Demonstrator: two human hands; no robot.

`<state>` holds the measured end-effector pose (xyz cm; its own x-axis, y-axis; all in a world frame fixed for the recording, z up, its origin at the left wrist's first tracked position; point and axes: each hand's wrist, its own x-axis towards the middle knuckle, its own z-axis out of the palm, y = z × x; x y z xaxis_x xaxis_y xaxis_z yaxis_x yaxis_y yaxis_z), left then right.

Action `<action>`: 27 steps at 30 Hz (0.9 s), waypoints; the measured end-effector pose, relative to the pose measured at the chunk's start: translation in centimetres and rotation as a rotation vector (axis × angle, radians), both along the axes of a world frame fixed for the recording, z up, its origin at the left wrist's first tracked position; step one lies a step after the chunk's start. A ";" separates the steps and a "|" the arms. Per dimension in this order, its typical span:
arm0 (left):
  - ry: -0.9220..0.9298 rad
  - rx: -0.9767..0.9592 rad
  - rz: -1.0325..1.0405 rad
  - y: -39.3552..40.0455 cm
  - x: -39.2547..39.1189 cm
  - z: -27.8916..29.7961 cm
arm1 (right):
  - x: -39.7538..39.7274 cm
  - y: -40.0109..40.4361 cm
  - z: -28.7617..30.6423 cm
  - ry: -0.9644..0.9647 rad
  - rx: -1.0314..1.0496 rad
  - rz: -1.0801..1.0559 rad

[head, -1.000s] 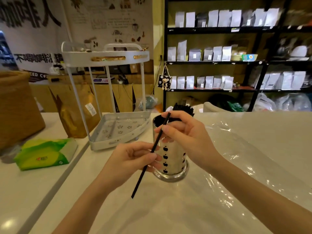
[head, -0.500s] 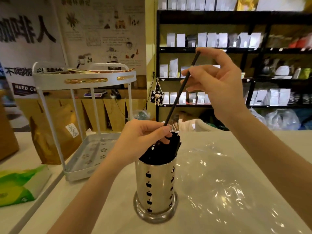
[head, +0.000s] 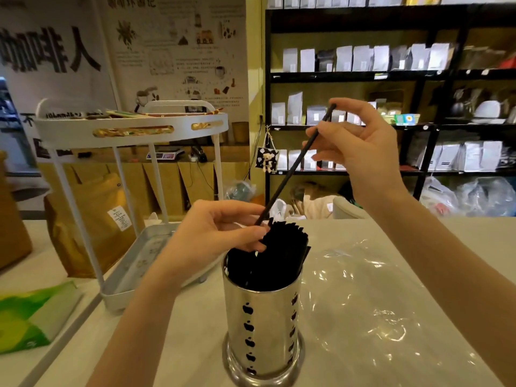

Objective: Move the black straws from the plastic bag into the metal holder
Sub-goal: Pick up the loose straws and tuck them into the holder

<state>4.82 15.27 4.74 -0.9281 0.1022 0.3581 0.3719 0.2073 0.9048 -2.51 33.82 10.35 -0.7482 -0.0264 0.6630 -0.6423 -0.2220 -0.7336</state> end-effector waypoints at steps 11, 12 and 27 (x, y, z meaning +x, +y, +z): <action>0.459 0.305 0.427 -4.6 -0.1 5.8 | -0.7 0.9 -2.6 -0.155 0.238 0.137; 0.518 0.285 0.461 -4.5 -0.3 6.7 | -0.6 0.7 -2.9 -0.137 0.287 0.170; 0.763 -0.115 0.308 1.2 -0.7 7.5 | 1.7 -0.7 -5.1 0.046 0.595 0.071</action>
<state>4.08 16.43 12.20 -0.4268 -0.0422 0.9034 0.7864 0.4760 0.3938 -0.81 33.09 5.29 -0.7019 -0.4514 0.5509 -0.6750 0.1745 -0.7169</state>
